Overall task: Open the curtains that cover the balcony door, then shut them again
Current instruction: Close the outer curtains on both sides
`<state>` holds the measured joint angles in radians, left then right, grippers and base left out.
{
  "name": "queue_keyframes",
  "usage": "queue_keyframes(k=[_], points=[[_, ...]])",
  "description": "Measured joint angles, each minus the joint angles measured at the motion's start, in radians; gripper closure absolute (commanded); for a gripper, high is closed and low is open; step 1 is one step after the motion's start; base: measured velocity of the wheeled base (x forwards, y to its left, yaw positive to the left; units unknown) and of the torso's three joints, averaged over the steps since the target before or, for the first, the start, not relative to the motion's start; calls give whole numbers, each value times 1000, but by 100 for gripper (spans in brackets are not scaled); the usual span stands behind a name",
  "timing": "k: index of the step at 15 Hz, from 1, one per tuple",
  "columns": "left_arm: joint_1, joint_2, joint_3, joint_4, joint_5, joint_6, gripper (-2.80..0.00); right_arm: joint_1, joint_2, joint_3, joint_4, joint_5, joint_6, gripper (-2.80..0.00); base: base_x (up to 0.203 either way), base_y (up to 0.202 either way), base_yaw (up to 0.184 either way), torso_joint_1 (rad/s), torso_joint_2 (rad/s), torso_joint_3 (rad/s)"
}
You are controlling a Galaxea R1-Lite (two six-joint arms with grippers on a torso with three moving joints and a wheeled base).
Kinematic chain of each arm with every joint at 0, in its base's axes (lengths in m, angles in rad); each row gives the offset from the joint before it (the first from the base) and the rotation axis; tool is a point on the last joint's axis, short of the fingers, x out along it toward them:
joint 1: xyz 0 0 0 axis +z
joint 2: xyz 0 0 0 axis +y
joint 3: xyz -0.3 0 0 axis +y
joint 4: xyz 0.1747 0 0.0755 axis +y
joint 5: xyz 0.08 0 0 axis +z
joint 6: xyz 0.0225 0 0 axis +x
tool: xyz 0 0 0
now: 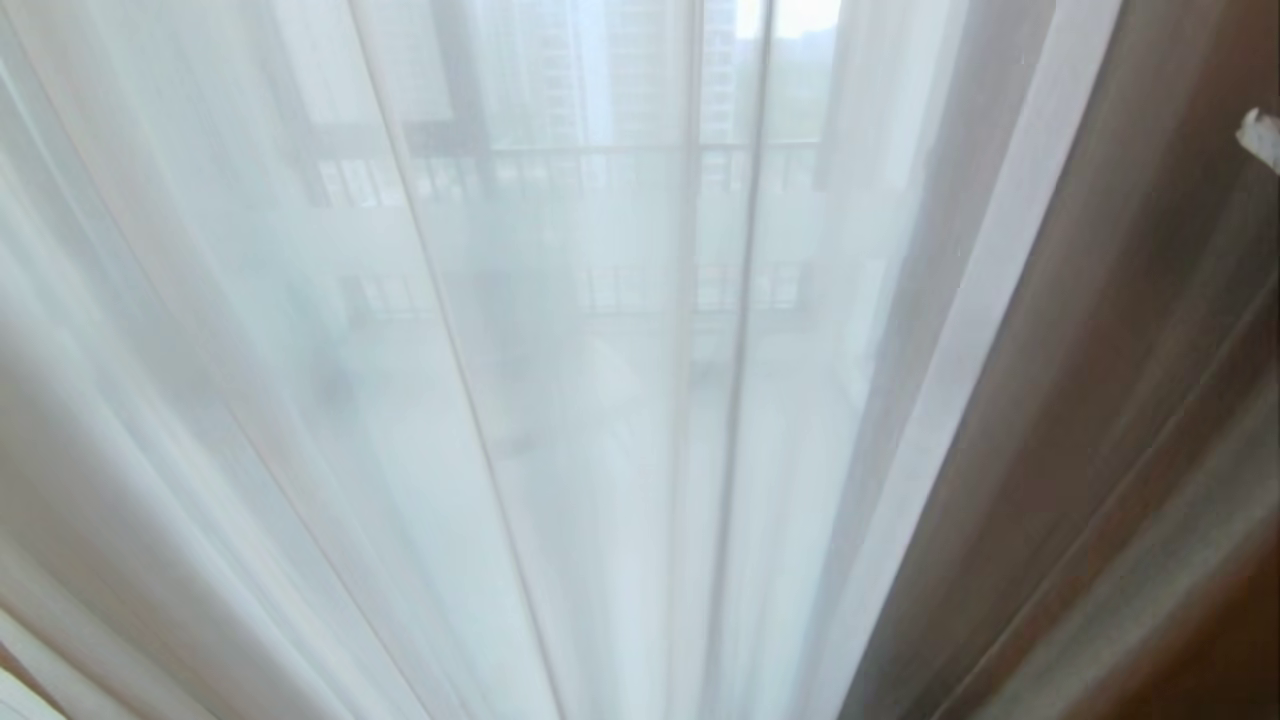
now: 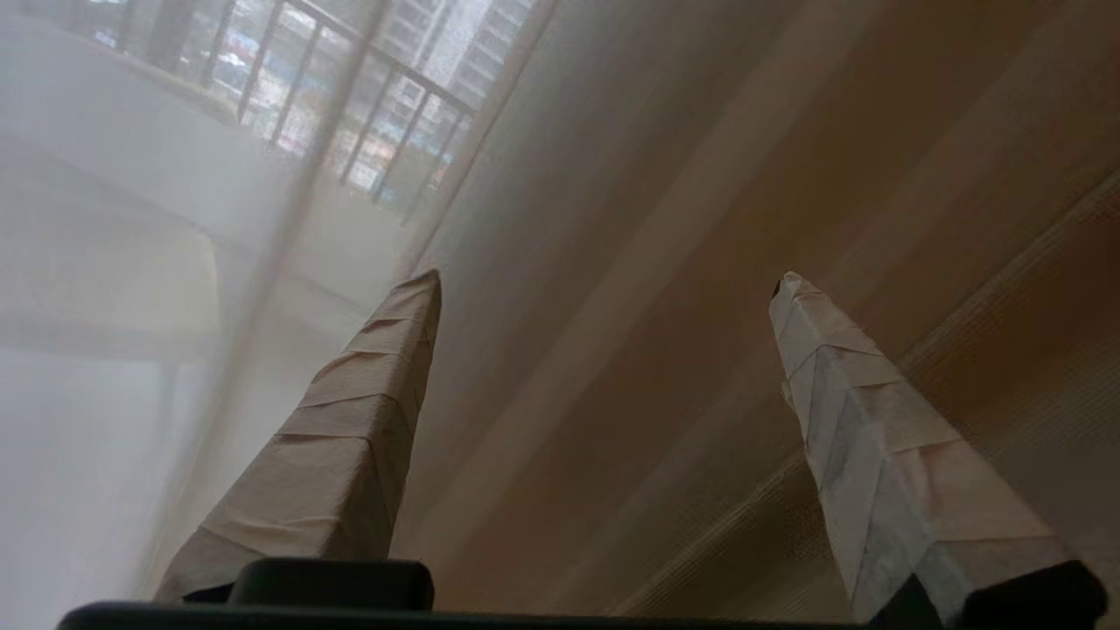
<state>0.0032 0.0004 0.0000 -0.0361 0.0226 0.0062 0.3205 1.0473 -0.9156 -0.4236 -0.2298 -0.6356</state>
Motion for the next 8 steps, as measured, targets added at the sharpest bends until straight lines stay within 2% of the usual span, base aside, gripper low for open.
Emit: queue_keyframes(k=[4, 8], points=[[0, 0, 0, 0, 0, 0, 0, -143, -137, 104, 107, 1, 68, -280, 0, 0, 0, 0, 0, 0], [0, 0, 0, 0, 0, 0, 0, -251, -293, 215, 267, 0, 195, -280, 0, 0, 0, 0, 0, 0]])
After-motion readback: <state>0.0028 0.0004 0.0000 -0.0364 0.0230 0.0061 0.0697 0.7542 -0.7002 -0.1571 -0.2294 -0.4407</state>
